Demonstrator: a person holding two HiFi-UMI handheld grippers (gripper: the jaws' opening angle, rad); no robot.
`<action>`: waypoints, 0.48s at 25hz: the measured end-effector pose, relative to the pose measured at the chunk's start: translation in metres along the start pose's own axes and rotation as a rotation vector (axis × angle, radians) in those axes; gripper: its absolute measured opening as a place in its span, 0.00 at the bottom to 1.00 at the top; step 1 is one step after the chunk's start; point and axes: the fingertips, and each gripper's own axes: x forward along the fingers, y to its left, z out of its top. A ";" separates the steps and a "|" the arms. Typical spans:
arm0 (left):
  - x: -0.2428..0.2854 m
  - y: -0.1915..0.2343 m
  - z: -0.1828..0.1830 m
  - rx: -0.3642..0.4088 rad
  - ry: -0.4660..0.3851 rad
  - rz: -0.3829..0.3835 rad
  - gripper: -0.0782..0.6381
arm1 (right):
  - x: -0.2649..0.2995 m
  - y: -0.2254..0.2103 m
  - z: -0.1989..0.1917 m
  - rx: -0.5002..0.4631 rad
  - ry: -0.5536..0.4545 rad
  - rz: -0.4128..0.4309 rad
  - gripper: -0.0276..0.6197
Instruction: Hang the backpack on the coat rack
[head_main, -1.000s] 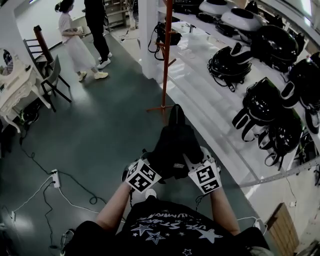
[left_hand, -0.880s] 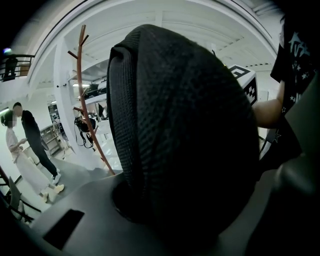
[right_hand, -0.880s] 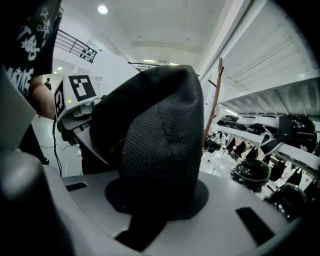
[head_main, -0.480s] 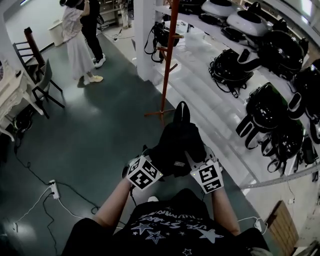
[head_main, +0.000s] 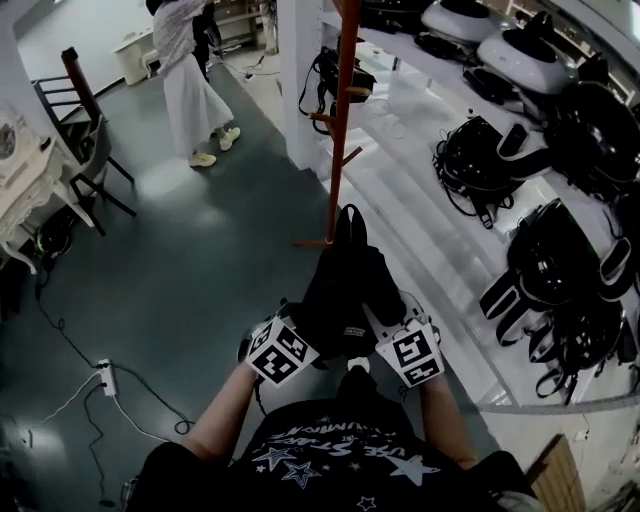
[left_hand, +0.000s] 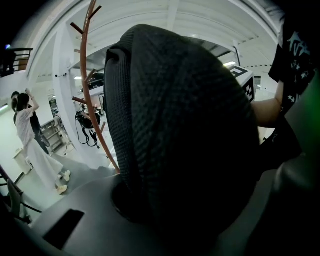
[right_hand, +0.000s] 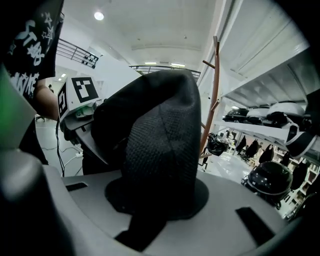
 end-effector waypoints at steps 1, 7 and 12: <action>0.008 0.009 0.009 -0.003 0.001 0.017 0.23 | 0.006 -0.015 0.001 -0.003 -0.011 0.010 0.18; 0.050 0.060 0.070 -0.008 0.000 0.111 0.24 | 0.035 -0.100 0.016 -0.032 -0.076 0.045 0.18; 0.078 0.089 0.111 -0.008 0.005 0.158 0.24 | 0.053 -0.157 0.024 -0.061 -0.114 0.071 0.18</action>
